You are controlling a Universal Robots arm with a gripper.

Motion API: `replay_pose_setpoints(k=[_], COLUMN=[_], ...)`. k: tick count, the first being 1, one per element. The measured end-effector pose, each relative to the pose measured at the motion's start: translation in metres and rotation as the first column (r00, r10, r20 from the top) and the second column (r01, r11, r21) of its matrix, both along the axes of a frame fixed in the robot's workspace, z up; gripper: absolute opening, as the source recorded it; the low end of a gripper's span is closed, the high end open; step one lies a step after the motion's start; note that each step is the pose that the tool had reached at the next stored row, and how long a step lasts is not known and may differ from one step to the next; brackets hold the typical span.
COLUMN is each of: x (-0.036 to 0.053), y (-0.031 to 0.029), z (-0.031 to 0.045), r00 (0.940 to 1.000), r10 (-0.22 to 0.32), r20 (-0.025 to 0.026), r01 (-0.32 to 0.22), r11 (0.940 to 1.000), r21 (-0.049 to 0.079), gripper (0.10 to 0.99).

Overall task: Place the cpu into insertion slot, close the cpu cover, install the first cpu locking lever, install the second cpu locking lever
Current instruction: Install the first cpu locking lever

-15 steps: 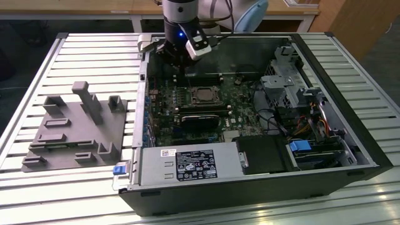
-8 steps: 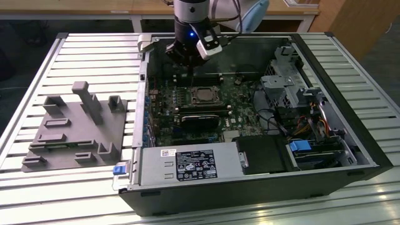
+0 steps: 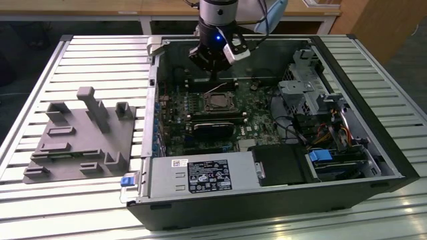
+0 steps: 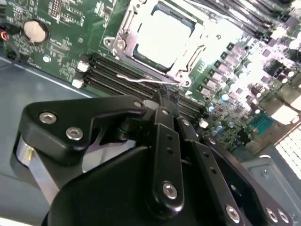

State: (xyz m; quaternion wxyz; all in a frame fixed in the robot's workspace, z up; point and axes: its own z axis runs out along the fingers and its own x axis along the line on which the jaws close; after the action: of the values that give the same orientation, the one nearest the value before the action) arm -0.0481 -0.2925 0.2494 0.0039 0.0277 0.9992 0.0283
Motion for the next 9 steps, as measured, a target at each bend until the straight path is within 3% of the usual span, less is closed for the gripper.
replay_pose_setpoints(k=[2, 5, 7, 9], x=[0.0000, -0.0001, -0.0001, -0.0001], y=[-0.0001, -0.0003, -0.0005, -0.0006], z=[-0.0004, -0.0013, -0.0026, -0.0035], r00=[1.0000, 1.0000, 1.0000, 0.9998], r10=[0.000, 0.003, 0.005, 0.008], r20=[-0.0002, 0.0011, 0.0079, 0.0181], r01=[0.000, -0.003, -0.006, -0.009], r11=[1.0000, 0.9992, 0.9991, 0.9991], r21=[0.007, 0.040, 0.043, 0.042], gripper=[0.106, 0.106, 0.106, 0.106])
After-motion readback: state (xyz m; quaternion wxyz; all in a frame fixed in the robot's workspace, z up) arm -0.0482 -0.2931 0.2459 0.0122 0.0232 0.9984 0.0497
